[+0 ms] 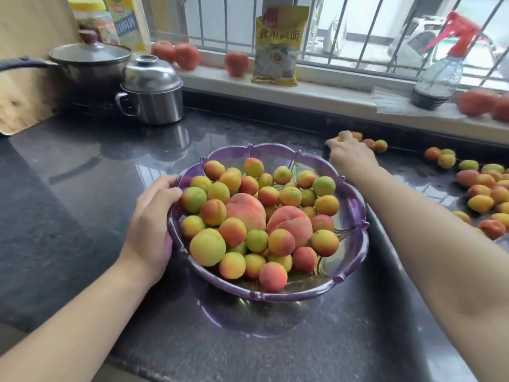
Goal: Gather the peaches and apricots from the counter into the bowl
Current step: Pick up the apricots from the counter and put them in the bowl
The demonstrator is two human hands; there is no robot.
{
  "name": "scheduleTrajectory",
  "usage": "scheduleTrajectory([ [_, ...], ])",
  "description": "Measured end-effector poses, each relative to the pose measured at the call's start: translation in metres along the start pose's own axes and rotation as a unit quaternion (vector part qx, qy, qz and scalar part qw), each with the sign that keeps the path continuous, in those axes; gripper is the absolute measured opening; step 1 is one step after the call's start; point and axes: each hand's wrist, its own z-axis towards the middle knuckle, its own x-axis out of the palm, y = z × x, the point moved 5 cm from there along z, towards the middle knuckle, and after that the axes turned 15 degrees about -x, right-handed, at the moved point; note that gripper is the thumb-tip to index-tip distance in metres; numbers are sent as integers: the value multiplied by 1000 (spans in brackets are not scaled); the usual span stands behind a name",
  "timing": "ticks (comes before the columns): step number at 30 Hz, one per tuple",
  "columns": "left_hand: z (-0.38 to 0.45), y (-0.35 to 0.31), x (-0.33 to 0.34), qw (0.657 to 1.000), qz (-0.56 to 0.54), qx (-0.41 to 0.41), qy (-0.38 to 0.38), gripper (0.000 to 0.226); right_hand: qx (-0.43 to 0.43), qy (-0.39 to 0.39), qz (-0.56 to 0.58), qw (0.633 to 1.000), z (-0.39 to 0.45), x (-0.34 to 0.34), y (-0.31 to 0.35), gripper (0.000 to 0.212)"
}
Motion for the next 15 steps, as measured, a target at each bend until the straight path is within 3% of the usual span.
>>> scheduleTrajectory([
  [2, 0, 0, -1, 1000, -1, -5, 4, 24, 8, -27, 13, 1000, -4, -4, 2, 35],
  [8, 1, 1, -3, 1000, 13, -22, 1, 23, 18, -157, 134, 978, -32, -6, 5, 37],
  [10, 1, 1, -3, 999, 12, -30, -1, 23, 30, -216, 221, 951, -48, -14, 0, 33],
  [13, -1, 2, -3, 1000, 4, -31, -1, 26, 76, -303, 363, 878, -86, -36, -10, 25],
  [15, 0, 3, -3, 999, 6, -32, -5, 37, 66, -307, 448, 837, -111, -56, -3, 21],
])
